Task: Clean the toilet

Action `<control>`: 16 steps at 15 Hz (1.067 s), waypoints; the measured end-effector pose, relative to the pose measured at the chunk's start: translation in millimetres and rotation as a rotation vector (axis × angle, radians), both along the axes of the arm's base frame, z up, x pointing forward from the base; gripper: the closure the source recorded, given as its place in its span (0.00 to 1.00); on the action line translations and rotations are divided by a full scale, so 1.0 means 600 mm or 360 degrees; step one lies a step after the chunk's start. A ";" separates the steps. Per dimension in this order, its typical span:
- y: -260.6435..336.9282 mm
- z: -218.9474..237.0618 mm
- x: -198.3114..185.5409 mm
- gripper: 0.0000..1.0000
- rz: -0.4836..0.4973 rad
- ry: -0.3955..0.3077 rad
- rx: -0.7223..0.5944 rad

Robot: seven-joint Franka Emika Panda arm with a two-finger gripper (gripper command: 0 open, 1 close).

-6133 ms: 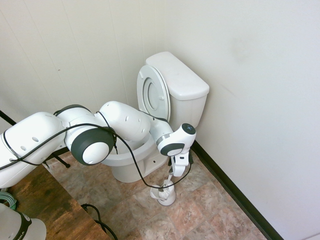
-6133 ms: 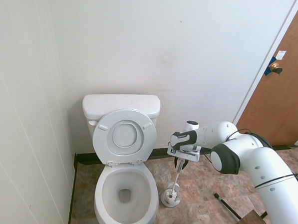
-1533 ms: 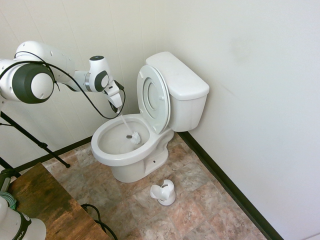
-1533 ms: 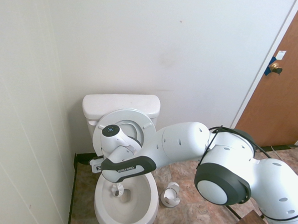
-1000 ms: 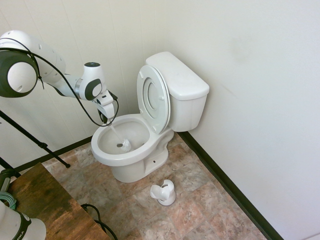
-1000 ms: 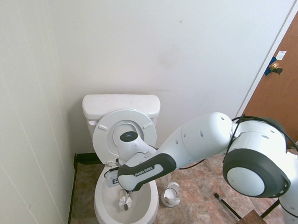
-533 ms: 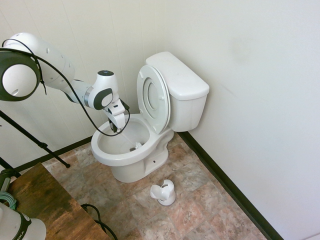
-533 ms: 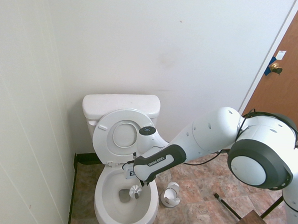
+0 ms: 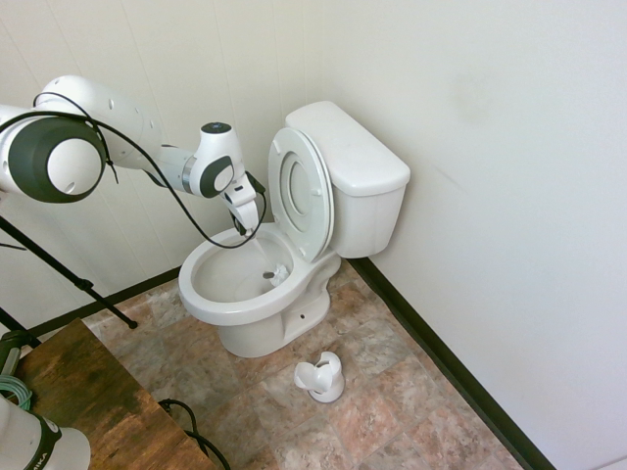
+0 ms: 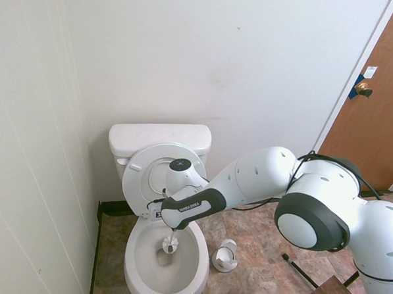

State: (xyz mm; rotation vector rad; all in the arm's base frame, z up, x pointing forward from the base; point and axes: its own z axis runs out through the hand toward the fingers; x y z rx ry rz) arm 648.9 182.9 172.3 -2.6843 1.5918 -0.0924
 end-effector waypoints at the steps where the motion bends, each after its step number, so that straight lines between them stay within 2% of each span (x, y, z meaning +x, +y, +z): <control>1: 0.013 0.006 0.002 1.00 0.0006 -0.0013 0.0004; 5: 0.048 0.011 -0.003 1.00 0.0026 -0.0015 0.0005; 8: 0.046 0.032 -0.026 1.00 0.0091 0.0090 -0.0055; 12: 0.064 0.137 -0.112 1.00 0.0289 0.0144 -0.0069; 16: 0.023 0.282 -0.171 1.00 0.0323 0.0049 -0.0032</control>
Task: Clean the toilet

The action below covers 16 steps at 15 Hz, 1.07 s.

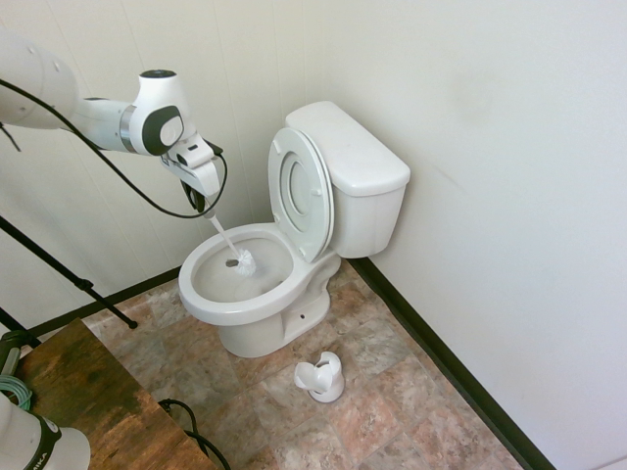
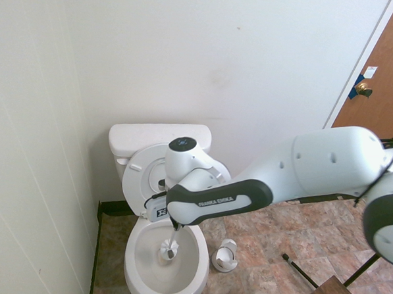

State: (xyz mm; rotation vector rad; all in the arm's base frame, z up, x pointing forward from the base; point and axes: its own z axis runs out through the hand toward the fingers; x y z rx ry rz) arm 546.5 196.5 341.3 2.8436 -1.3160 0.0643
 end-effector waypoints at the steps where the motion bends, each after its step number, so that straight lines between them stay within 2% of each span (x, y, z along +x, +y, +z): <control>1: -0.023 0.041 -0.011 1.00 -0.0013 -0.0029 0.0011; 5: -0.151 0.184 -0.062 1.00 -0.0129 -0.0156 0.0027; 7: -0.234 0.204 -0.075 1.00 -0.0211 -0.0168 0.0018; 12: -0.387 0.105 -0.066 1.00 -0.0400 -0.0047 -0.0014; 16: -0.452 -0.033 -0.041 1.00 -0.0506 0.0079 -0.0030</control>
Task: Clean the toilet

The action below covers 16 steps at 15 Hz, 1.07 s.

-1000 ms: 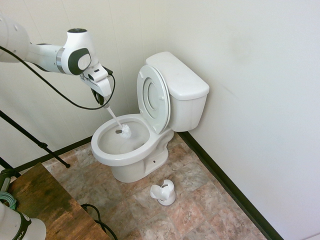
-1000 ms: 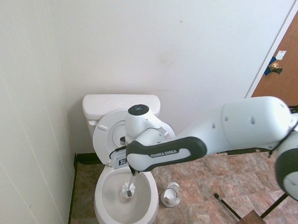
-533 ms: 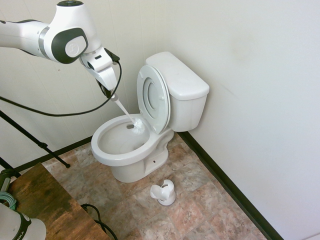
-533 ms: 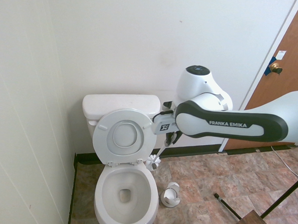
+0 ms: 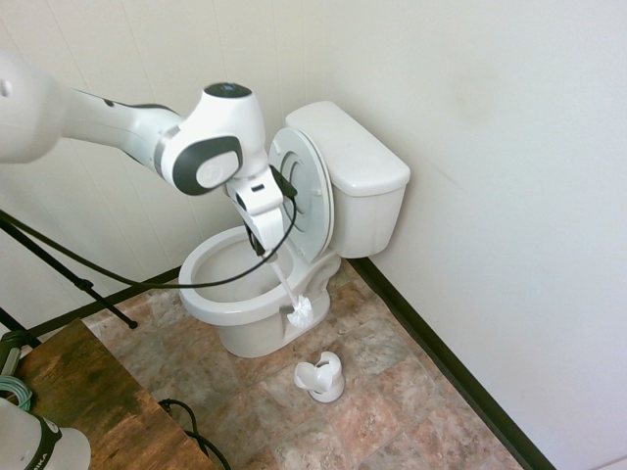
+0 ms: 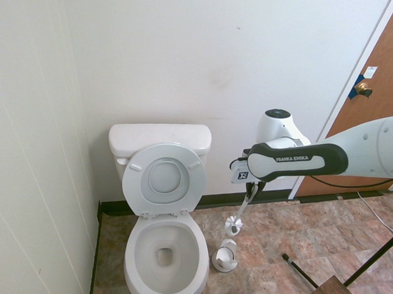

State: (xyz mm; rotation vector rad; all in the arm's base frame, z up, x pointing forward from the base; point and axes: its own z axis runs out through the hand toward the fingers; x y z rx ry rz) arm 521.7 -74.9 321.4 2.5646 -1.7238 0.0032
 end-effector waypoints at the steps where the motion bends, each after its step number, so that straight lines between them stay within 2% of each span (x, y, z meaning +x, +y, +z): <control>1: -0.010 -0.038 0.007 1.00 -0.0019 0.0035 0.0002; 4: -0.040 -0.143 0.035 1.00 -0.0071 0.0131 0.0037; 7: -0.057 -0.236 0.073 1.00 -0.0116 0.0172 0.0088; 16: -0.103 -0.407 0.137 1.00 -0.0248 0.0256 0.0138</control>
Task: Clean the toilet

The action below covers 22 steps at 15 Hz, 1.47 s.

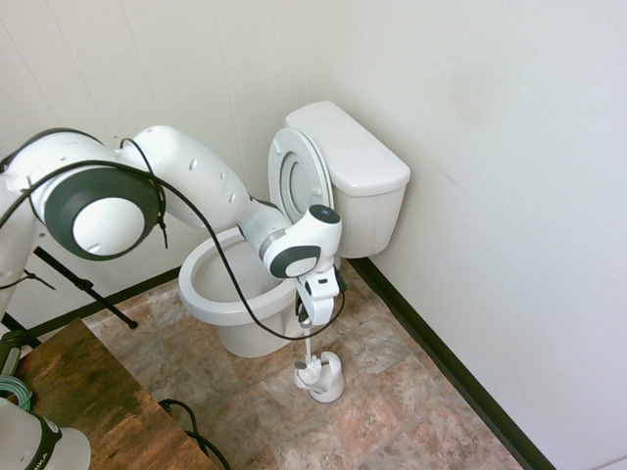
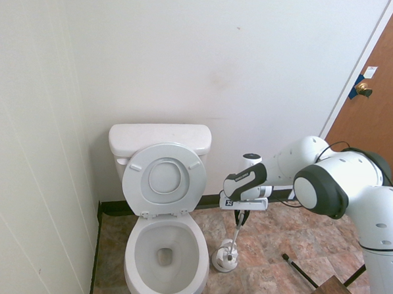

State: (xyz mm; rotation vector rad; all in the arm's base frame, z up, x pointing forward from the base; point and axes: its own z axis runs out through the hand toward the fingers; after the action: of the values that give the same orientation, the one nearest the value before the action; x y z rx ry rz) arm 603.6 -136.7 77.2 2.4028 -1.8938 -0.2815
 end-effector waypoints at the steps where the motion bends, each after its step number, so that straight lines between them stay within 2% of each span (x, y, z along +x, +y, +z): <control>1: -0.004 -0.021 0.006 1.00 -0.0004 0.0010 0.0006; 6: -0.024 -0.097 0.046 1.00 -0.0006 0.0092 0.0056; 12: -0.046 -0.146 0.081 1.00 -0.0031 0.0146 0.0088; 22: -0.099 -0.159 0.115 1.00 -0.0158 0.0206 0.0103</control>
State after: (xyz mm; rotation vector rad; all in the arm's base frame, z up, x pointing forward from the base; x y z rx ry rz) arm 672.6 -196.1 -18.0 2.2710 -1.9779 -0.4994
